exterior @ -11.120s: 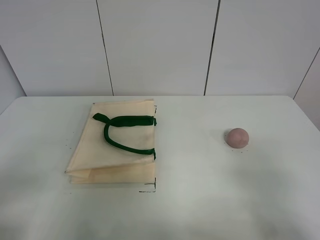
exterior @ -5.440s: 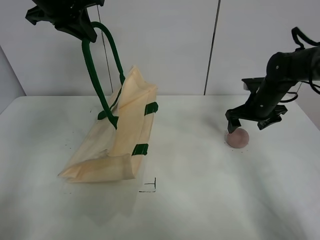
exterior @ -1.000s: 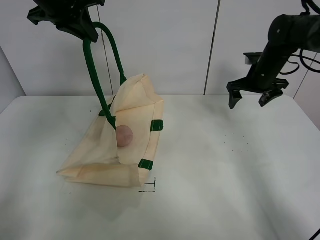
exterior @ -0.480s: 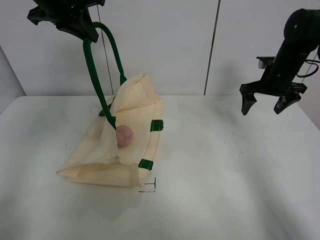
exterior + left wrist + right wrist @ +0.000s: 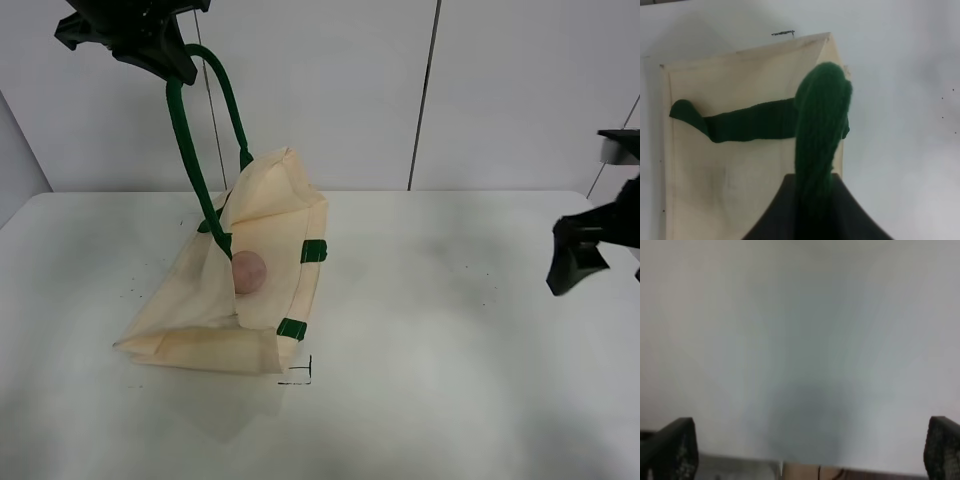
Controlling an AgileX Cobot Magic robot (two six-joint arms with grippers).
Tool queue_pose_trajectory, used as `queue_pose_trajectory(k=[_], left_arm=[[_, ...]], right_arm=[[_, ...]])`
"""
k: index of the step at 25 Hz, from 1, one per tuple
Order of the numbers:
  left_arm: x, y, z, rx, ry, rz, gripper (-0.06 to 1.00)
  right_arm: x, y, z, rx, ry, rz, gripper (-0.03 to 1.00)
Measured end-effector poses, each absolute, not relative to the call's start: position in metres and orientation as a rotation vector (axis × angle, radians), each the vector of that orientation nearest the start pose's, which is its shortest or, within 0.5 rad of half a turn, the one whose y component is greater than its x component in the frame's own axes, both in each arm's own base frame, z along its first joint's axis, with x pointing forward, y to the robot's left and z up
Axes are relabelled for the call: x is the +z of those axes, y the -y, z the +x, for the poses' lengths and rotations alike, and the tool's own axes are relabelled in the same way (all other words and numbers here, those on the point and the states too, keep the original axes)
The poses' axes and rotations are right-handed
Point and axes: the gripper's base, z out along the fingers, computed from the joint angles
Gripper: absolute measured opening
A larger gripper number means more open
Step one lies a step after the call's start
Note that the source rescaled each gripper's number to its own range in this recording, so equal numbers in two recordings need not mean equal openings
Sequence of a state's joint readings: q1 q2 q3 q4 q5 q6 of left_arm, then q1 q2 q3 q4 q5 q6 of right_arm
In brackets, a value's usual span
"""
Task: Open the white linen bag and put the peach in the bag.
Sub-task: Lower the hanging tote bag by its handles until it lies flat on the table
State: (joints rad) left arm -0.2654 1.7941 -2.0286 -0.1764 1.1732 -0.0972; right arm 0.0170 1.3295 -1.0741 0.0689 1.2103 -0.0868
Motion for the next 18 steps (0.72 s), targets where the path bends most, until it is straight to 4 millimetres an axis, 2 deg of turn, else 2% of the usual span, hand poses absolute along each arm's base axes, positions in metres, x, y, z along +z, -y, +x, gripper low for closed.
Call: queue_pose_trajectory(k=[4,7,14,18], left_arm=[[0.423,0.117,0.373,-0.392,-2.432,0.197,0.00],[0.423,0.117,0.373,-0.391,-2.432,0.198,0.00],[0.423,0.117,0.373,-0.391,-2.432,0.198,0.00],[0.423,0.117,0.373,-0.388,-2.431,0.206,0.00]], right_arm=[[0.296,-0.009,0.176,0.086,-2.890,-0.128,1.00],[0.293,-0.008,0.131,0.079,-2.785,-0.126,1.00],[0.276,-0.007,0.062,0.056,-2.425,-0.112,1.00],[0.277,-0.005,0.037,0.037,-2.270,-0.102,1.00]])
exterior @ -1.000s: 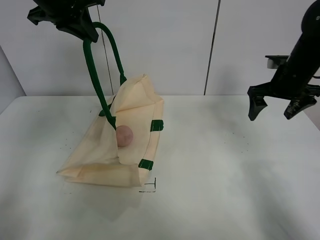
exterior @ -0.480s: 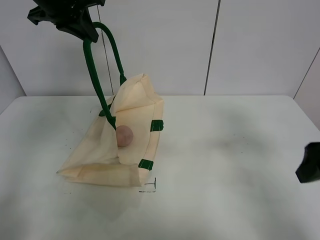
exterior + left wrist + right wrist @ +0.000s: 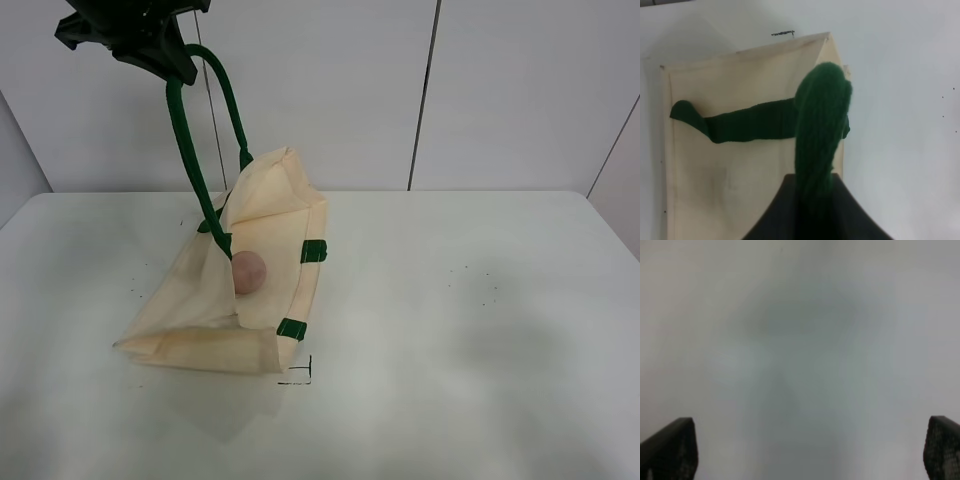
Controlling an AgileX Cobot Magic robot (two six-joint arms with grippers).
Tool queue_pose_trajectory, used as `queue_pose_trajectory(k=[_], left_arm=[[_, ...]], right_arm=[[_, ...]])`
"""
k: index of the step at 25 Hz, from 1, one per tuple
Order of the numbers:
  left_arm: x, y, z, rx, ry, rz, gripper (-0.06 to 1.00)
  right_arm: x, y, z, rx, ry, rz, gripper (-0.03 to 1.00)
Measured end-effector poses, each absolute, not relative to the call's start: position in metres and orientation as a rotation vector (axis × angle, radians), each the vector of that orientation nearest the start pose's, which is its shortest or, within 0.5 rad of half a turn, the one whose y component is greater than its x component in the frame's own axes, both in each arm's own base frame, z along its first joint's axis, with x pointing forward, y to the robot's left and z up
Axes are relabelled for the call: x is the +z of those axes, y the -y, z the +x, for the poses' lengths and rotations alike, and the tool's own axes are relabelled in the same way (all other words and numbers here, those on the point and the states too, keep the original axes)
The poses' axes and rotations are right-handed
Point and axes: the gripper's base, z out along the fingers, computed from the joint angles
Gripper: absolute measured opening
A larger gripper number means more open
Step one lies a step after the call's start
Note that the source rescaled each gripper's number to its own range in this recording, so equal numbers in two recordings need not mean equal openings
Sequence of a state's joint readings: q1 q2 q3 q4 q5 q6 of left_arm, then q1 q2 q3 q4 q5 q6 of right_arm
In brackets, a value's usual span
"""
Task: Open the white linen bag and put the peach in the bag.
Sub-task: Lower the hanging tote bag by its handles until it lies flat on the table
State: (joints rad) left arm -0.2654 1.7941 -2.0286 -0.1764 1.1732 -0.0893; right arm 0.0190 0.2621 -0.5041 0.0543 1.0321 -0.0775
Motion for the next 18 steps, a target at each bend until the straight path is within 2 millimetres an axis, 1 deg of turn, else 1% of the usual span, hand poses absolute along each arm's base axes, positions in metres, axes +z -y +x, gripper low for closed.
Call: queue_pose_trajectory(k=[5,10,15,18], left_arm=[[0.423,0.117,0.373,-0.387,-2.430,0.210,0.00],[0.423,0.117,0.373,-0.386,-2.430,0.212,0.00],[0.420,0.117,0.373,-0.385,-2.436,0.211,0.00],[0.408,0.119,0.380,-0.382,-2.472,0.210,0.00]], right_arm=[[0.280,-0.001,0.016,0.014,-2.136,-0.033,1.00],[0.279,0.000,0.000,0.012,-2.034,-0.019,1.00],[0.279,0.000,-0.004,0.012,-2.013,-0.019,1.00],[0.279,0.000,-0.004,0.012,-2.013,-0.019,1.00]])
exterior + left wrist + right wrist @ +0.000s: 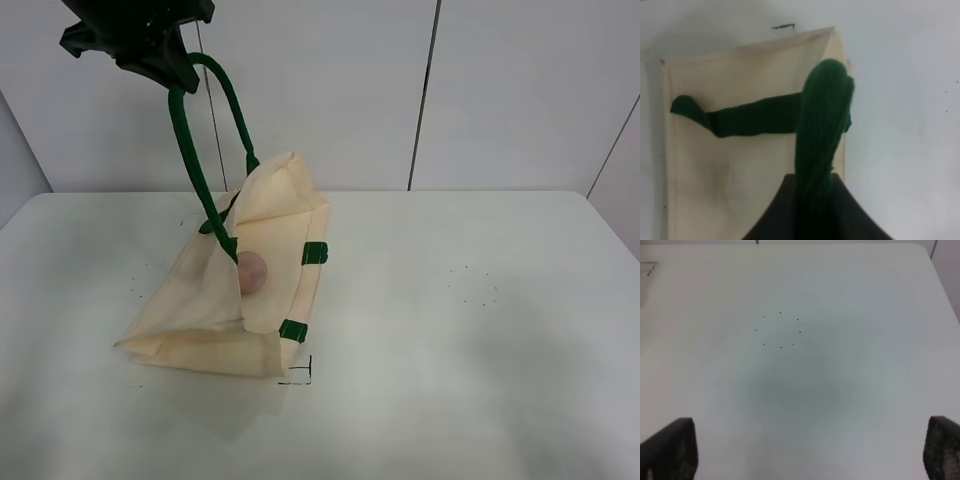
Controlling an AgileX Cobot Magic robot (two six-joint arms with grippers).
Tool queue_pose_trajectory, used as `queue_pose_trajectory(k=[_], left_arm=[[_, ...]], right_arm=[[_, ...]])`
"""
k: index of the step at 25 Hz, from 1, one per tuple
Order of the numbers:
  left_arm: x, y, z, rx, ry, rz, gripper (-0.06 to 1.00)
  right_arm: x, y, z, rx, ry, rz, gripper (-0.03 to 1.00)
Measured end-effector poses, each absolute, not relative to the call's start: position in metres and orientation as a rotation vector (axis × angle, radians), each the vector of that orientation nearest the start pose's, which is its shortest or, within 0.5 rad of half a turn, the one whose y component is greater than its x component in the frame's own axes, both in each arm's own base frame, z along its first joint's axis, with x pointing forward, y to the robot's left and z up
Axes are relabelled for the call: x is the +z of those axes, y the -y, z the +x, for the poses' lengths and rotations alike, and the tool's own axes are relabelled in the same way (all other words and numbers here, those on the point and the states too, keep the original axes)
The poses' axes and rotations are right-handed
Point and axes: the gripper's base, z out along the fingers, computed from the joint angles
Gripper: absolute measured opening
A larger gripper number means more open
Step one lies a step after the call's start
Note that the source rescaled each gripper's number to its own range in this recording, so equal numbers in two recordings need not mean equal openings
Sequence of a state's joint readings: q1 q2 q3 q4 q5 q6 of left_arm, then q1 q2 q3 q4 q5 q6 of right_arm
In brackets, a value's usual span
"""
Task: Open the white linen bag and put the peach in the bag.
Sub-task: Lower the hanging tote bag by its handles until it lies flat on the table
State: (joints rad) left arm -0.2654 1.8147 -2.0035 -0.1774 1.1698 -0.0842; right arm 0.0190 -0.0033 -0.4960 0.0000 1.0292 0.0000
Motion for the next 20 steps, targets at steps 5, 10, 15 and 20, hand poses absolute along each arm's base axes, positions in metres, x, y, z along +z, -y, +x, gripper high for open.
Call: queue_pose_trajectory(k=[5,10,15,20], left_arm=[[0.350,0.126,0.407,-0.360,-2.618,0.223,0.00],[0.277,0.135,0.439,-0.330,-2.761,0.241,0.00],[0.217,0.139,0.457,-0.308,-2.867,0.251,0.02],[0.196,0.140,0.460,-0.299,-2.909,0.257,0.62]], right_arm=[[0.279,0.000,-0.004,0.012,-2.013,-0.019,1.00],[0.279,0.000,-0.004,0.012,-2.013,-0.019,1.00],[0.279,0.000,-0.004,0.012,-2.013,-0.019,1.00],[0.279,0.000,-0.004,0.012,-2.013,-0.019,1.00]])
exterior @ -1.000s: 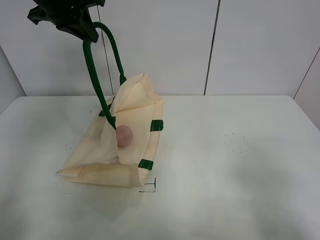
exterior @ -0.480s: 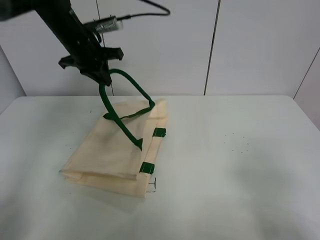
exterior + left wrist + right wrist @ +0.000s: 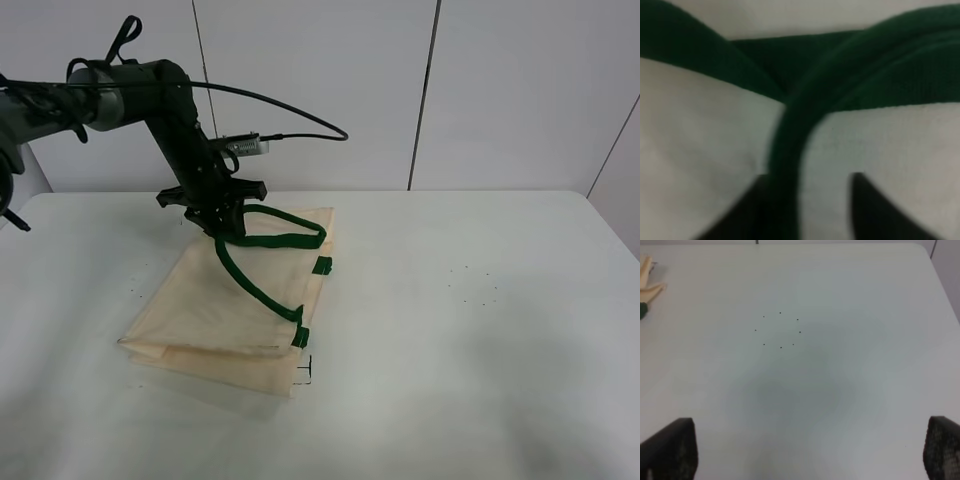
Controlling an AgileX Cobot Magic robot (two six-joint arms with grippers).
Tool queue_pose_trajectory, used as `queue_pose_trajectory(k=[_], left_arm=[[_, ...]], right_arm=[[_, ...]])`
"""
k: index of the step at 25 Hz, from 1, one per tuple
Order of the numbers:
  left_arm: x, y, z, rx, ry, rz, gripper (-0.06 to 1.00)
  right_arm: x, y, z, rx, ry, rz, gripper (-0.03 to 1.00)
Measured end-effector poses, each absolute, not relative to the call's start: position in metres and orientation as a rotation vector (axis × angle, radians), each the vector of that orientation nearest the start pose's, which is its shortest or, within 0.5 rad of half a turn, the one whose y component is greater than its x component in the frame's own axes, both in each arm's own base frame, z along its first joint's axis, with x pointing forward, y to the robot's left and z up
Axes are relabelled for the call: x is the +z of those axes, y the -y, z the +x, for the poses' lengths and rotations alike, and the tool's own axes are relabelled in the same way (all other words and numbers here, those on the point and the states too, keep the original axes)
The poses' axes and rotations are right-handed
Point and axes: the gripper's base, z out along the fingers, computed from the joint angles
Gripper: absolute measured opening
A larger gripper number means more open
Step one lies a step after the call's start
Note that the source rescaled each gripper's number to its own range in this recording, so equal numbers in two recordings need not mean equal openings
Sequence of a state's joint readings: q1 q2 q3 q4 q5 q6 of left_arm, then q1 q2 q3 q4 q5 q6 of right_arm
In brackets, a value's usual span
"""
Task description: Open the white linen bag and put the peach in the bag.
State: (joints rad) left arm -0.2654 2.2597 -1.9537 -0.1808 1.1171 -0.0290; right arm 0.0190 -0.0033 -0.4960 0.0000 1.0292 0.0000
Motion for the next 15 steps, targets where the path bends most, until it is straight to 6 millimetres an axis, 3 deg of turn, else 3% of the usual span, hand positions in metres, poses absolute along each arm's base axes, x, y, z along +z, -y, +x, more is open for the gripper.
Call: queue_pose_trajectory(k=[2,4,8,15], left_arm=[[0.197,0.140,0.459,-0.299,-2.909,0.257,0.86],[0.197,0.139,0.459,-0.283,-2.918,0.266,0.95],[0.200,0.135,0.457,-0.229,-2.929,0.285,1.00],[0.226,0.121,0.460,-0.118,-2.859,0.265,1.00]], right_arm=[[0.279,0.000,-0.004,0.012,-2.013,-0.019,1.00],[0.279,0.000,-0.004,0.012,-2.013,-0.019,1.00],[0.279,0.000,-0.004,0.012,-2.013,-0.019,1.00],[0.279,0.000,-0.004,0.012,-2.013,-0.019,1.00]])
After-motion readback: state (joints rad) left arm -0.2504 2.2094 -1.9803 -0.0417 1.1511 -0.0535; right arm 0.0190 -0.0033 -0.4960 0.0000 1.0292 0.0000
